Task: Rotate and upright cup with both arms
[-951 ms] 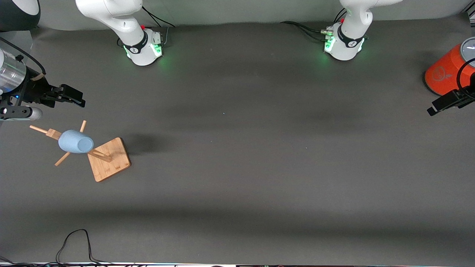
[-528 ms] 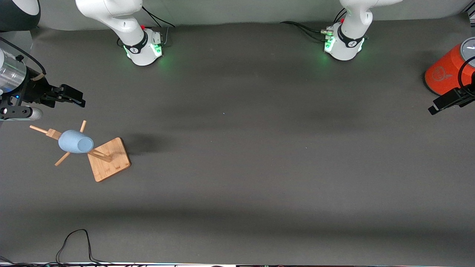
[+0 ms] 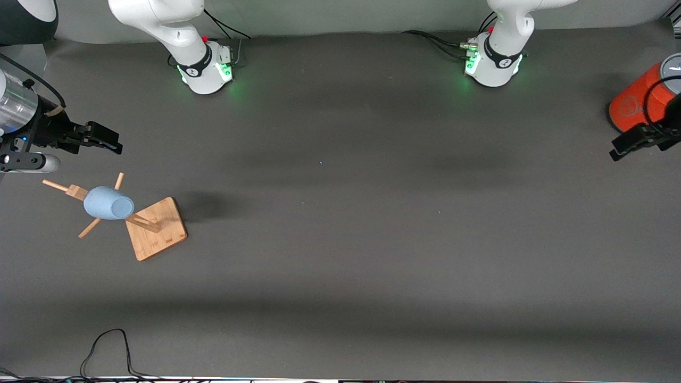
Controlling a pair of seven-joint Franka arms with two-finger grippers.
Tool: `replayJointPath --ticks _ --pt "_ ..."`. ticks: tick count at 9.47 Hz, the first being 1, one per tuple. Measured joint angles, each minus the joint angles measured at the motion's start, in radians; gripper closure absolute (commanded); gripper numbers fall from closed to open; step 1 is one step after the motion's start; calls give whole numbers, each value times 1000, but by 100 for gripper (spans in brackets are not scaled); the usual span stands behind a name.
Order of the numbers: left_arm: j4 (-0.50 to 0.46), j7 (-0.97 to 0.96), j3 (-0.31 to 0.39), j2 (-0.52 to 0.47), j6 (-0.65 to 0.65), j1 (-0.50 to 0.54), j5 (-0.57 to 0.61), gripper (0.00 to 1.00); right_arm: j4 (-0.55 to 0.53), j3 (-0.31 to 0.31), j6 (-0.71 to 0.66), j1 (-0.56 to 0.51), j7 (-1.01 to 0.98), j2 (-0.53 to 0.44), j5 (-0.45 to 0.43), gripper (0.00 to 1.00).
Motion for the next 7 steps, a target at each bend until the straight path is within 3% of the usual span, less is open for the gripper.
replayJointPath --ticks 5,7 --pt "-43 -1 -24 -15 4 -2 9 0 6 -37 94 -18 35 40 32 0" --pt "-50 -1 -24 -15 8 -2 9 0 46 -37 131 -14 41 99 53 0"
